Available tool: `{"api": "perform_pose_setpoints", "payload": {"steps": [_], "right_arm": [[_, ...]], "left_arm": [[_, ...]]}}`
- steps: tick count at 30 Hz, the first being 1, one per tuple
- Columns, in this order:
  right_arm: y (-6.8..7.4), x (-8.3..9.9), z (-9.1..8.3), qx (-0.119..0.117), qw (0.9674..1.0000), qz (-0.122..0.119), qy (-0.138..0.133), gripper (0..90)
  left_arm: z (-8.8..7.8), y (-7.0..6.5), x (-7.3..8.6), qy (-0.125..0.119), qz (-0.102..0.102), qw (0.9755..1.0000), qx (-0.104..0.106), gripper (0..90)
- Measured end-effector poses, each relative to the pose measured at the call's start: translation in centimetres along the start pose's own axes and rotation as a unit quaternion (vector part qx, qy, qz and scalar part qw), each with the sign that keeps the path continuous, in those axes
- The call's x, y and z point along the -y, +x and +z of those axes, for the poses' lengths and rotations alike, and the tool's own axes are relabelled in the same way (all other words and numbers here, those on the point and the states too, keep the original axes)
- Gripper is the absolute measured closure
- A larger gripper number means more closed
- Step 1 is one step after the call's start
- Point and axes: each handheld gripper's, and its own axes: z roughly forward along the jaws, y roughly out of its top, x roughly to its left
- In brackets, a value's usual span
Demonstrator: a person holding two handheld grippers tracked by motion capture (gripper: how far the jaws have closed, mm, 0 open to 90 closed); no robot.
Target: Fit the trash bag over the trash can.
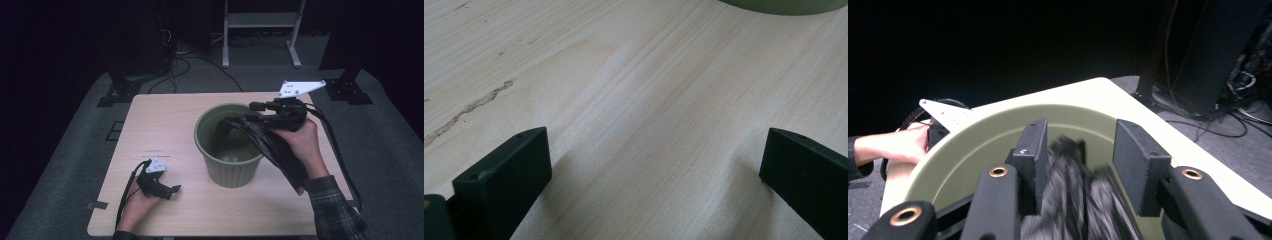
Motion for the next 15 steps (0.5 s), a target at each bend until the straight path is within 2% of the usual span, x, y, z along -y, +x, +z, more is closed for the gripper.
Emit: {"api": "perform_pose_setpoints", "payload": {"steps": [7,12,15], "right_arm": [[0.6,2.7,-3.5,0.002,0.9998,0.012,-0.013,55.4],[1.7,4.6,-5.7,-0.003,0.9995,0.021,-0.024,54.3],[2.5,5.6,-6.5,-0.004,0.9995,0.024,-0.02,53.1]], "left_arm": [[0.0,0.0,0.0,0.0,0.0,1.0,0.0,0.0],[0.0,0.0,0.0,-0.001,0.0,1.0,0.0,0.0],[0.0,0.0,0.0,-0.001,0.0,1.0,0.0,0.0]]}}
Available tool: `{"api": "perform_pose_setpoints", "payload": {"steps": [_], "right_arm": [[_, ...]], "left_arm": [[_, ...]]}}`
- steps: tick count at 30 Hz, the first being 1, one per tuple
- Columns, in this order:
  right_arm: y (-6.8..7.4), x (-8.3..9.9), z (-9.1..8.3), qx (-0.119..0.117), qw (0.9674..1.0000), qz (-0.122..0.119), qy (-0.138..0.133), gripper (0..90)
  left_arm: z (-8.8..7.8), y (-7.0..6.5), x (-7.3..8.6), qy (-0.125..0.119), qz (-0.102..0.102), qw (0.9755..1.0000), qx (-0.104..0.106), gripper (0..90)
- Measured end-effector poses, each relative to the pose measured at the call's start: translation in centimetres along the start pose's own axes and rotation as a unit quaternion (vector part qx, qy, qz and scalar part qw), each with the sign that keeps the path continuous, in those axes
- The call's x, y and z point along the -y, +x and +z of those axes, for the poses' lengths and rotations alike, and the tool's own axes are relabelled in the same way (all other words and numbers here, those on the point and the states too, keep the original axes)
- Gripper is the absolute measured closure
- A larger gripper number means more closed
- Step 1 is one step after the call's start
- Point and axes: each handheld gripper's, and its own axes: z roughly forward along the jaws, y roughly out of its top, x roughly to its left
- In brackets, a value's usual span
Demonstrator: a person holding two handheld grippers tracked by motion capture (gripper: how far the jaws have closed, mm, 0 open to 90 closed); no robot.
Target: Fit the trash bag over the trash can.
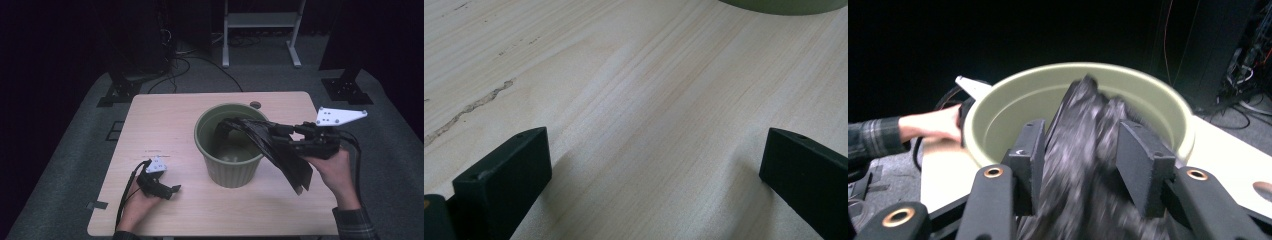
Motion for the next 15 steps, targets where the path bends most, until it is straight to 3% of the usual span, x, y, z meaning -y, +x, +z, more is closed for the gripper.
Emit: {"api": "perform_pose_setpoints", "payload": {"steps": [3,9,10,11,15], "right_arm": [[0.6,0.9,-0.6,-0.003,1.0,0.006,-0.001,51.4],[1.9,2.8,-1.3,0.018,0.9997,0.006,0.016,46.0],[2.0,3.2,-1.3,0.028,0.9994,0.001,0.021,52.0],[2.0,3.2,-1.3,0.028,0.9994,0.001,0.021,52.0],[1.7,3.5,-1.3,0.033,0.9992,0.004,0.023,78.4]], "left_arm": [[0.0,0.0,0.0,0.0,0.0,1.0,0.0,0.0],[0.0,0.0,0.0,0.001,0.0,1.0,0.0,0.0],[0.0,0.0,0.0,0.001,0.0,1.0,0.0,0.0],[0.0,0.0,0.0,0.001,0.0,1.0,0.0,0.0],[0.0,0.0,0.0,0.001,-0.001,1.0,0.0,0.0]]}}
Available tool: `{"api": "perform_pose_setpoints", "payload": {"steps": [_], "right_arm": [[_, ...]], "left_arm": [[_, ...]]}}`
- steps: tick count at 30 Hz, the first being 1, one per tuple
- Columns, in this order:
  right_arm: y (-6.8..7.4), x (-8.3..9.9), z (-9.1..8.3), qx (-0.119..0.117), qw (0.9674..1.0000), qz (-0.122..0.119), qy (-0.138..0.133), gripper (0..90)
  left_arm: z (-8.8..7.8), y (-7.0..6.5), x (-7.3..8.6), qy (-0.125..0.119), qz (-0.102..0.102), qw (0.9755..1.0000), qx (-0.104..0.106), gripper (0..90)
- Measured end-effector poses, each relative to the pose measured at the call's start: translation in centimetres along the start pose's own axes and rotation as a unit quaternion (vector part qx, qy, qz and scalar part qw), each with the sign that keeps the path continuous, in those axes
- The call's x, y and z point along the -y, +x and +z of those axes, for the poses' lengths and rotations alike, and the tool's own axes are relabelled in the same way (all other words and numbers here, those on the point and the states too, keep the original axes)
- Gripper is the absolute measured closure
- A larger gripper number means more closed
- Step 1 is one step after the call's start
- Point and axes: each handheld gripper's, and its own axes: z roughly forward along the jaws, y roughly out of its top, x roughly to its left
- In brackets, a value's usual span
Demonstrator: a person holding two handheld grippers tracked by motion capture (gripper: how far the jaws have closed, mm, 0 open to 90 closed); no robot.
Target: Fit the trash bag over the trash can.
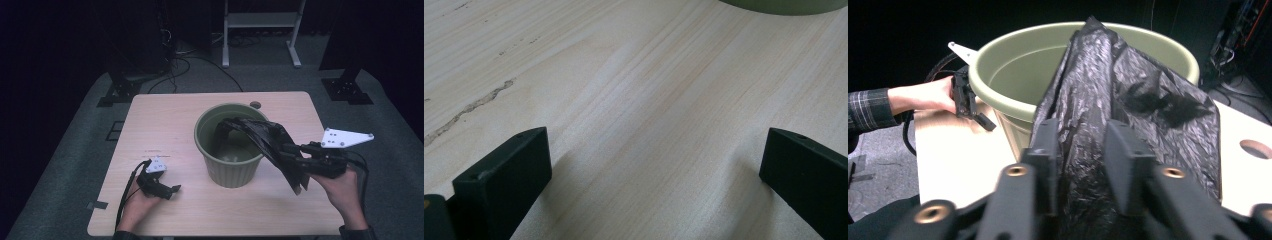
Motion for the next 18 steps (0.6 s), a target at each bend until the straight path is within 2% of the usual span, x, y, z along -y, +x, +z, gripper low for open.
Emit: {"api": "perform_pose_setpoints", "payload": {"steps": [3,9,11,18], "right_arm": [[-0.1,0.0,0.0,0.004,1.0,-0.003,-0.002,90.0],[-0.6,-0.9,0.1,0.006,0.9998,-0.002,-0.021,90.0],[-1.0,-1.5,0.2,0.014,0.9996,-0.006,-0.024,90.0],[-3.8,-4.1,1.2,0.035,0.9989,-0.002,-0.032,90.0]], "left_arm": [[0.0,0.0,0.0,0.0,0.0,1.0,0.0,0.0],[0.0,0.0,0.0,0.0,0.0,1.0,0.0,0.0],[0.0,0.0,0.0,0.0,0.0,1.0,0.0,0.0],[0.0,0.0,0.0,-0.001,0.0,1.0,0.0,0.0]]}}
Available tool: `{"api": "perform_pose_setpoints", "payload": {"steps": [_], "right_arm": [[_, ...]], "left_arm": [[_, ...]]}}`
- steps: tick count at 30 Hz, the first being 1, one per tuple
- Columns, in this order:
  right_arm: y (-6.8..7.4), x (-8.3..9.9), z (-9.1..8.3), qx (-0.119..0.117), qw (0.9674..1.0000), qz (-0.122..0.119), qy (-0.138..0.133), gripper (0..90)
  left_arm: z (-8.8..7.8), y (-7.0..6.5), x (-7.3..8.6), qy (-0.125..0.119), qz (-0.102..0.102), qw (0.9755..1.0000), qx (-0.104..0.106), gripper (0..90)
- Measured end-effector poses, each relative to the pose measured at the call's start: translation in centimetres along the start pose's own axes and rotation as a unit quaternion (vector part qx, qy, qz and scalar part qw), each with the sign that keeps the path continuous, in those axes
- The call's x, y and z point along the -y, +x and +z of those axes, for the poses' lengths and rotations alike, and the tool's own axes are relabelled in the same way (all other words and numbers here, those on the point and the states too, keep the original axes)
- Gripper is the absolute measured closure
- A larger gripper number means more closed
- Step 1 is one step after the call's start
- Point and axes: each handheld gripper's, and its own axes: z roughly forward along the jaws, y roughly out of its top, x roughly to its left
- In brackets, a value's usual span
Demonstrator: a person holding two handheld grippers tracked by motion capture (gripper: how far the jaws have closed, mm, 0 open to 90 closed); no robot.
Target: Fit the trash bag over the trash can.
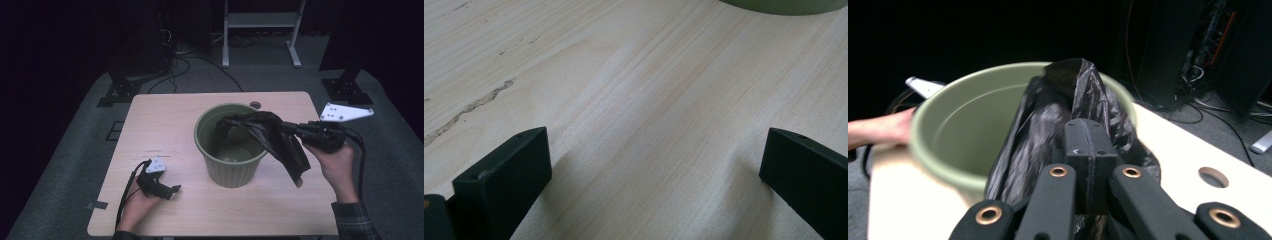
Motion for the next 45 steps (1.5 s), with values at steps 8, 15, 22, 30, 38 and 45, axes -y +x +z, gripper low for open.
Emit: {"api": "perform_pose_setpoints", "payload": {"steps": [8,15,22,30,38,45], "right_arm": [[-4.1,-1.7,2.8,0.008,0.9995,0.031,-0.002,90.0],[-6.9,-2.2,5.3,0.011,0.9974,0.07,0.011,90.0],[-6.5,-2.5,5.9,0.016,0.9975,0.068,0.009,76.2],[-5.2,-1.6,5.1,0.023,0.9986,0.046,0.01,70.1],[-5.4,0.5,5.3,0.044,0.9972,0.054,0.027,69.9],[-6.5,0.5,5.5,0.051,0.9964,0.067,0.012,67.6]], "left_arm": [[0.0,0.0,0.0,0.001,0.0,1.0,0.0,0.0],[0.0,0.0,0.0,0.001,0.0,1.0,0.0,0.0],[0.0,0.0,0.0,0.001,0.0,1.0,0.0,0.0],[0.0,0.0,0.0,0.001,0.0,1.0,0.0,0.0],[0.0,0.0,0.0,0.0,0.0,1.0,-0.001,0.0],[0.0,0.0,0.0,0.001,0.0,1.0,-0.001,0.0]]}}
